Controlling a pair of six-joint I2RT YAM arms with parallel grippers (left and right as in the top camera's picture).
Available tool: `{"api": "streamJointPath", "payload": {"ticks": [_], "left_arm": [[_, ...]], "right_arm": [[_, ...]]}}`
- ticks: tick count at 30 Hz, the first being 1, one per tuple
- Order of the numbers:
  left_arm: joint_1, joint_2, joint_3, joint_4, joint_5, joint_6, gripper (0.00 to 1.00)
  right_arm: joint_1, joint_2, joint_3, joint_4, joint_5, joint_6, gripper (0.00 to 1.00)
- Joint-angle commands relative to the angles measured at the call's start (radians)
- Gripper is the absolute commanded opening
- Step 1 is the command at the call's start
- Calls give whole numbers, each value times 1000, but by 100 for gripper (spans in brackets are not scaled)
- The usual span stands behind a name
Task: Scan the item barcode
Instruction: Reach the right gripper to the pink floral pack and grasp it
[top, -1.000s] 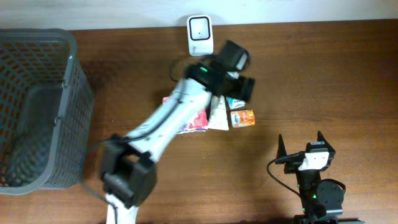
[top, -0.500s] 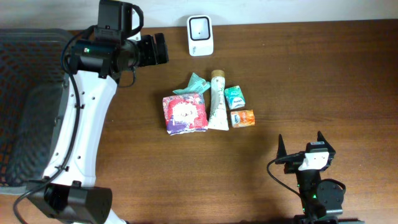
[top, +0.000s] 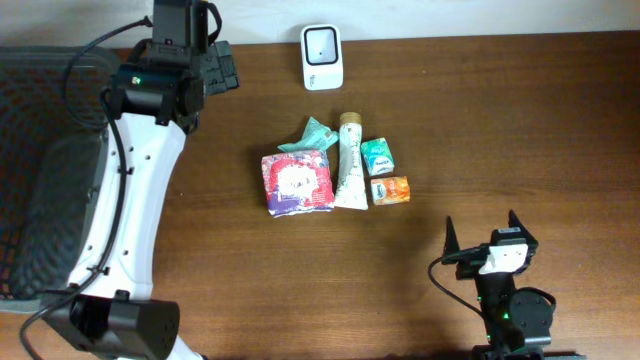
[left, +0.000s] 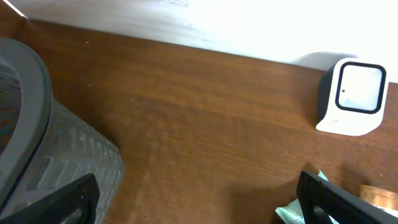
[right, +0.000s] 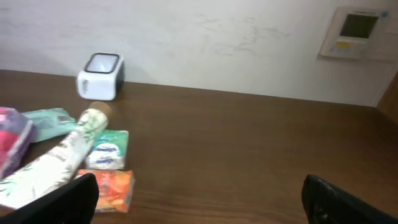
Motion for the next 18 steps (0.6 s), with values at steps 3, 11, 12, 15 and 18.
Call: {"api": "streamJointPath", "payload": {"ticks": [3,11,12,15,18], "left_arm": [[4,0,4,3,-7,12,99],[4,0,5,3,-7,12,99],[4,0,4,3,-6,12,99],[4,0,4,3,-6,12,99],[4,0,4,3,-6,12,99]], "right_arm": [[7,-7,-7,203,-868,-3,99],[6,-6,24,857,-741,-3,99],[6,-6,63,856,-676,-3,99],[5,66,261,738,-586,-19,99],[5,271,504,444,-715,-126,99]]}}
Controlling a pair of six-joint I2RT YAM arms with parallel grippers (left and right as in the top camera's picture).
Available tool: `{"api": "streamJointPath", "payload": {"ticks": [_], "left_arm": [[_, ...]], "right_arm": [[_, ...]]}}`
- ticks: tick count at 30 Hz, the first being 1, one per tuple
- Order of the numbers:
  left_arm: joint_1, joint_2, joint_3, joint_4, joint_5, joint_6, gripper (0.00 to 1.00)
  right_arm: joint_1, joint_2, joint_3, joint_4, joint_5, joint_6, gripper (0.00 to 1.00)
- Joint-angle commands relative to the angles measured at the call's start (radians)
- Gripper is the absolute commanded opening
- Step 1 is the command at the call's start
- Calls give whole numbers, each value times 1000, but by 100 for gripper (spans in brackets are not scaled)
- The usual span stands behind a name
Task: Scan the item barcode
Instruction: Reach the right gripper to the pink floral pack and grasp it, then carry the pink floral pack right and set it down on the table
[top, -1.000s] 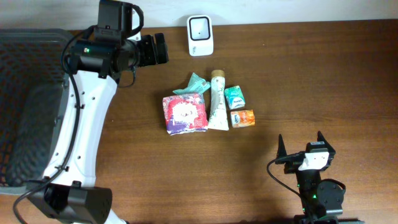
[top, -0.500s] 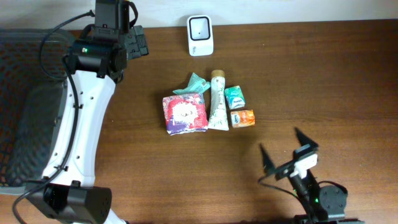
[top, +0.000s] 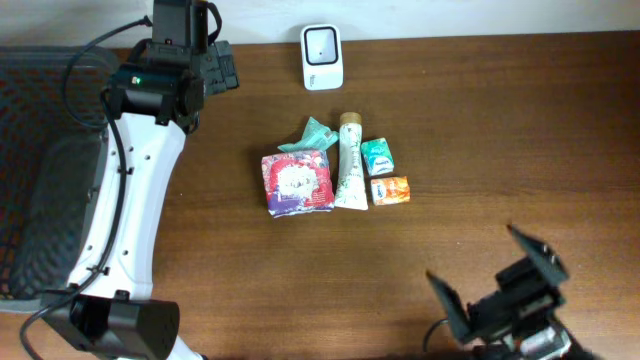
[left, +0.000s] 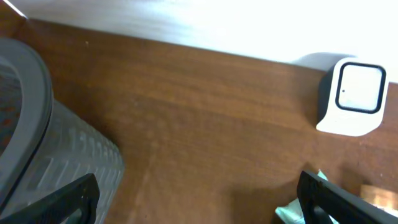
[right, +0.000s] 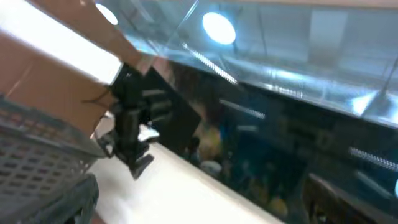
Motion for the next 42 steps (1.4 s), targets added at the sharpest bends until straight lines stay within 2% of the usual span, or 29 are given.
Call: {"api": "streamJointPath", "payload": {"ticks": [1,3,4,7,8,9,10,12,14,15,17,20,21,22,24,26,28,30,33,36,37,42], "left_arm": [[4,0,4,4,-7,12,99],[4,0,4,4,-7,12,99],[4,0,4,4,-7,12,99],[4,0,4,4,-7,12,99],[4,0,4,4,-7,12,99],[4,0,4,4,-7,12,99],[4,0,4,4,-7,12,99],[4,0,4,4,-7,12,99],[4,0,4,4,-7,12,99],[4,0,4,4,-7,12,99],[4,0,4,4,-7,12,99],[4,0,4,4,-7,12,99],[4,0,4,4,-7,12,99],[4,0,4,4,-7,12,99],[4,0,4,4,-7,12,99],[4,0,4,4,-7,12,99],[4,0,4,4,-7,12,99],[4,0,5,4,-7,12,99],[4,0,4,4,-7,12,99],[4,0,4,3,-7,12,99],[4,0,4,3,-7,12,99],[4,0,4,4,-7,12,99]], "right_arm": [[3,240,244,-246,-126,-103,99],[3,417,389,-395,-222,-103,99],[3,576,530,-550,-317,-103,99],[3,887,769,-816,-476,-99,99],[3,968,806,-824,-593,-79,99],[3,1067,834,-818,-795,-32,99],[5,1135,841,-797,-879,27,98],[34,1248,842,-725,-878,232,99],[75,1321,842,-603,-752,511,98],[99,1332,842,-582,-669,554,98],[197,1330,844,-625,-304,557,98],[338,1330,876,-904,321,557,99],[379,1331,887,-986,483,552,99],[398,1336,897,-1033,515,523,99],[388,1363,921,-1078,442,522,100],[375,1457,976,-1091,264,504,100],[375,1612,1086,-1214,200,499,99],[375,1763,1183,-1315,151,436,99],[378,1829,1192,-1258,55,414,100],[378,1838,1191,-1252,65,342,95],[381,1847,1183,-1237,77,343,89],[391,1914,1182,-1219,82,343,87]]}}
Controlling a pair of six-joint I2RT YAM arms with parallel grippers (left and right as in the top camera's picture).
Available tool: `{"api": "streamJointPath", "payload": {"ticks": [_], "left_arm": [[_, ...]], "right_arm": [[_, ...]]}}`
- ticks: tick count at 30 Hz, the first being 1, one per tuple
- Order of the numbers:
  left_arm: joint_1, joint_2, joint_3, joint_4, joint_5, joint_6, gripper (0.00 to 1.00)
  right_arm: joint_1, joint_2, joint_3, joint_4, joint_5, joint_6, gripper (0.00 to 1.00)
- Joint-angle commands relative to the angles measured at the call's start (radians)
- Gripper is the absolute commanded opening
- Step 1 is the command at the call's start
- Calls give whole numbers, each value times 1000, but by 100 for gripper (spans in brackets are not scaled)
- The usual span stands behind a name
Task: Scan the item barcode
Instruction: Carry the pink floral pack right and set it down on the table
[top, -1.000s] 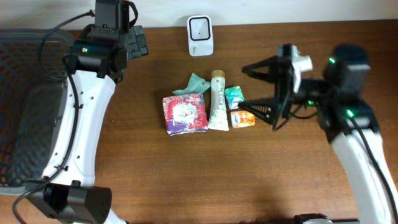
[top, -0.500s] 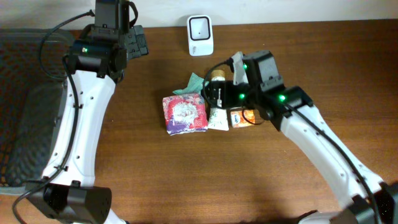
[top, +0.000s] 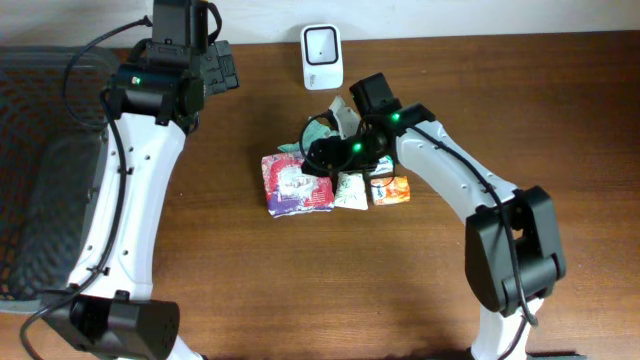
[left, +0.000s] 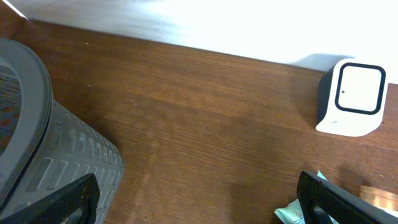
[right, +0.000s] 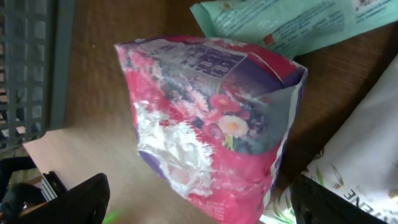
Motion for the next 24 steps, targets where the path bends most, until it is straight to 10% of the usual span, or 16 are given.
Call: {"api": "streamJointPath", "payload": {"ticks": [1,3,7,12,17,24], "left_arm": [[4,0,4,1,-6,12,99],[4,0,4,1,-7,12,99],[4,0,4,1,-6,12,99],[4,0,4,1,-7,12,99],[4,0,4,1,-7,12,99],[4,0,4,1,-7,12,99]], "right_arm": [[9,77,13,3,-2,-15,87],[22,127,13,14,-13,-15,74],[46,140,22,39,-42,-13,5],[-1,64,196,-114,-6,-11,4],[-117,-41,505,-532,658,50,4],[-302,-14,486,-748,1187,261,4]]}}
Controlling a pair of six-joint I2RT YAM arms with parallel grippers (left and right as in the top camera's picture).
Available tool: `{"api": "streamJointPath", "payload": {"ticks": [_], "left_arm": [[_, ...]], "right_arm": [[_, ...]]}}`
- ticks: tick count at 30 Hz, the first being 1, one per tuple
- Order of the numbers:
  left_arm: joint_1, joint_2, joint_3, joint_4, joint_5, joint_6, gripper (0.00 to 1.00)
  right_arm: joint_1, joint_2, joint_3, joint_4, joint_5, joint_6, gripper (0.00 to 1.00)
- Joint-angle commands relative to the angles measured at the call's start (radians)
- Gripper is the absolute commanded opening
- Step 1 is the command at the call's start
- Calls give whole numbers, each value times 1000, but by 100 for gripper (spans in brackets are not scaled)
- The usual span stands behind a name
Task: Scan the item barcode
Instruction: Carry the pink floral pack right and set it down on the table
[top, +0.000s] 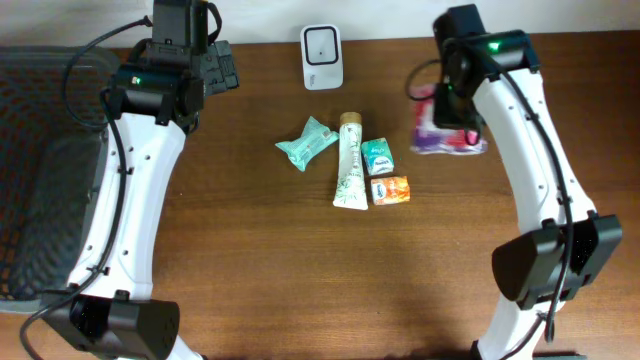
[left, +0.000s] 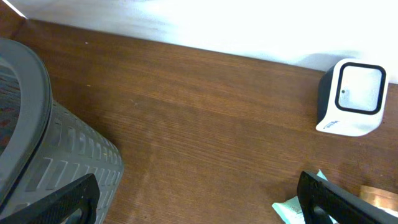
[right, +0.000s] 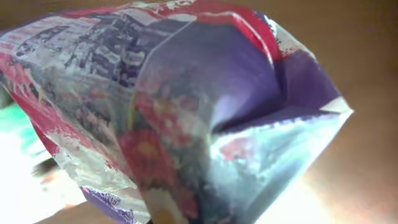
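A white barcode scanner (top: 322, 57) stands at the table's far edge; the left wrist view has it at the right (left: 351, 96). A pink and purple floral packet (top: 450, 135) hangs to the right of the scanner, with my right gripper (top: 447, 105) shut on it. The packet fills the right wrist view (right: 186, 106) and hides the fingers there. My left gripper (top: 222, 68) stands open at the far left, with nothing between its fingers (left: 74, 199).
A teal sachet (top: 306, 142), a white tube (top: 348, 160), a teal box (top: 377, 156) and an orange box (top: 390, 190) lie mid-table. A grey basket (top: 40, 170) stands at the left edge; its rim (left: 37, 149) is close under the left gripper.
My right gripper was open over the floral packet among the other items. It is now shut on the packet, which hangs right of the scanner. The left arm has not moved.
My right arm sat folded at the front right, gripper open, with the packet lying left of the tube. Then its wrist was turned away from the table. Then it was over the packet, open. Now the packet is held up at the far right.
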Motion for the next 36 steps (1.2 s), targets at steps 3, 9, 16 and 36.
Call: {"api": "streamJointPath", "payload": {"ticks": [3,9,16,36], "left_arm": [[4,0,4,1,-6,12,99],[4,0,4,-2,-7,12,99],[4,0,4,-2,-7,12,99],[4,0,5,-2,-6,12,99]], "right_arm": [[-92,28,-159,40,369,164,4],[-51,35,-435,210,347,159,26],[197,35,-311,269,-94,-6,96],[-211,37,-624,477,21,-81,80]]}}
